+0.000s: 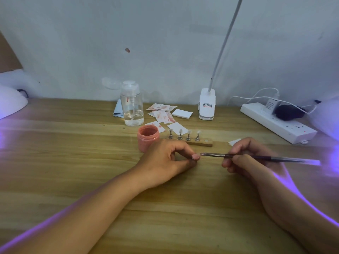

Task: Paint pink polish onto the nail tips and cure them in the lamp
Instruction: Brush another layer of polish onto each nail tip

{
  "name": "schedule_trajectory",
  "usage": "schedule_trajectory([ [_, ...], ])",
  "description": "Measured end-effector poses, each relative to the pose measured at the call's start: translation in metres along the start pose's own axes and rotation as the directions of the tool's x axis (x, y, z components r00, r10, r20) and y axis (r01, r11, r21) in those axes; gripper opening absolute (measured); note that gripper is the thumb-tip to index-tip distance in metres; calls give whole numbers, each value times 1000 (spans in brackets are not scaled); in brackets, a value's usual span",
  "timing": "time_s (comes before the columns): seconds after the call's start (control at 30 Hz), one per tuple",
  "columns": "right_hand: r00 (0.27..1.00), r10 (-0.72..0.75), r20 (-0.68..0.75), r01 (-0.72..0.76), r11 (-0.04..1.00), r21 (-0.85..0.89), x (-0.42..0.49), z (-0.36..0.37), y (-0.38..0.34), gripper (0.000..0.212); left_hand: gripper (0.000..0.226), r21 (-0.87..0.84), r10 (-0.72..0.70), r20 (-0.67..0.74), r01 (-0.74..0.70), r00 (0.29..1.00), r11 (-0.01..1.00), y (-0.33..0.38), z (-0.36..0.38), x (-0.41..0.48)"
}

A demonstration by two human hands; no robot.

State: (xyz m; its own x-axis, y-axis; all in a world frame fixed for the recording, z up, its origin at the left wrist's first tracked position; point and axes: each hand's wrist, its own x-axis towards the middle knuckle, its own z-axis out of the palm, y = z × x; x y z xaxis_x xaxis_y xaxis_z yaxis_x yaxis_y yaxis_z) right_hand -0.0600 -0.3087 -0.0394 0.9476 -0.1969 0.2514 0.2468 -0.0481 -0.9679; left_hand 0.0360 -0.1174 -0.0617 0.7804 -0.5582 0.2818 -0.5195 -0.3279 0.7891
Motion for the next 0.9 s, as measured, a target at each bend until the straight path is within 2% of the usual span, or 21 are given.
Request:
schedule_trajectory([
  [0.23,1000,2,-15,-2,1000,-16,1,0,1,19,19,0,-18,10,18,1000,1000,0,0,1],
  [0.5,999,-5,40,7,999,-51,0,-1,-1,17,16,11,-18,8,18,1000,1000,-1,0,2],
  [0.7,1000,-9,2,9,999,-38,0,-1,0,21,16,-1,-20,10,20,1000,1000,-1,0,2],
  [0.9,1000,-11,6,11,999,-31,0,1,-1,15,16,16,-11,12,11,1000,1000,-1,-1,2],
])
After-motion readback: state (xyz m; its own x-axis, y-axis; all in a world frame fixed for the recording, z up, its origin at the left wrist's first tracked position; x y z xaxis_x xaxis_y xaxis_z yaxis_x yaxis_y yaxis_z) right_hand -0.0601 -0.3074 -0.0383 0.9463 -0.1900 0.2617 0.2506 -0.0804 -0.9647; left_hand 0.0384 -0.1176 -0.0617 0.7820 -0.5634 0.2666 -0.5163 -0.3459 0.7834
